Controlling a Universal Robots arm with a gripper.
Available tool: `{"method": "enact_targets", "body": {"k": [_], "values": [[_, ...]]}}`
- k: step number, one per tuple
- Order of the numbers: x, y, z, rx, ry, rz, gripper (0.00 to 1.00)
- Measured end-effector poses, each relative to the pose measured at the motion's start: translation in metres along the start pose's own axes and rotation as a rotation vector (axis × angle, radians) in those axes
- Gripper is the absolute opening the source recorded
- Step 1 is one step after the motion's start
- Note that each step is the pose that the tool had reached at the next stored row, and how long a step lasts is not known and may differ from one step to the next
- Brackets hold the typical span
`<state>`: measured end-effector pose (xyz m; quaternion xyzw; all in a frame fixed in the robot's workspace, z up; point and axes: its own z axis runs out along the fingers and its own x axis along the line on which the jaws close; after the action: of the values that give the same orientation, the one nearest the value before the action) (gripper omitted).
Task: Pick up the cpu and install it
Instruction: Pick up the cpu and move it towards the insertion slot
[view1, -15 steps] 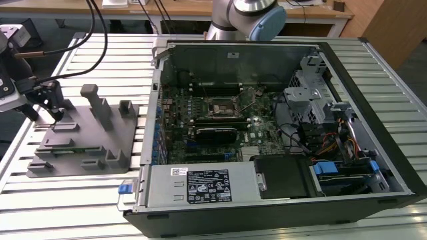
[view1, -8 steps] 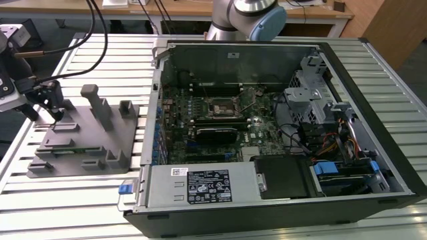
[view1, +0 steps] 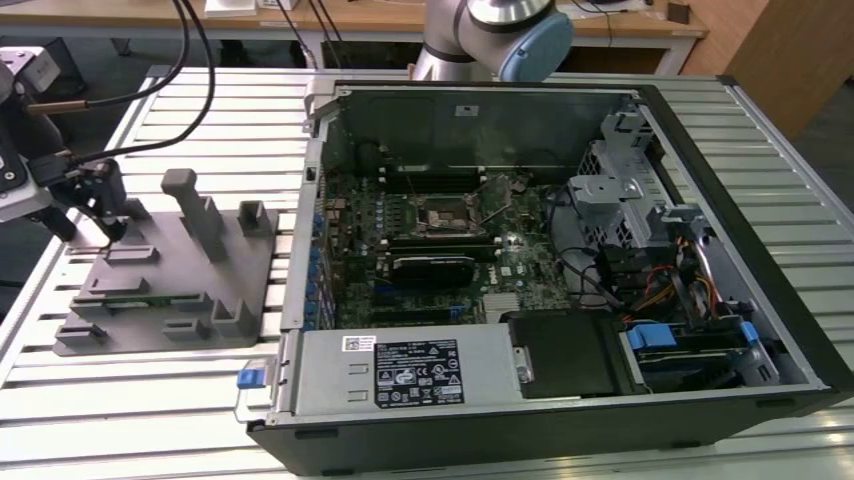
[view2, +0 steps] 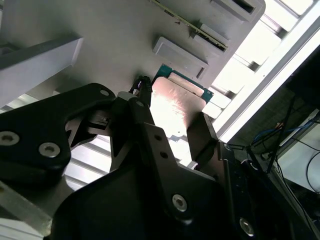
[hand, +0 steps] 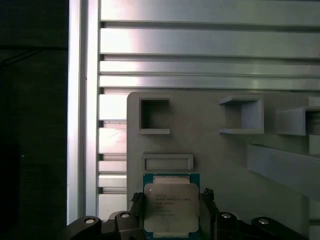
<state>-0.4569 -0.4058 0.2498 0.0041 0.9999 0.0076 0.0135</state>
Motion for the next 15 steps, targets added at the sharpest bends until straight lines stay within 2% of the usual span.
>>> {"method": "enact_targets", "body": {"k": [9,15], "values": [[-0.0001,0.0001,-0.0035,0.0001,0.0001,0.000,0.53],[-0.0002,0.0001,-0.0085,0.0000,-0.0001,0.000,0.53]]}}
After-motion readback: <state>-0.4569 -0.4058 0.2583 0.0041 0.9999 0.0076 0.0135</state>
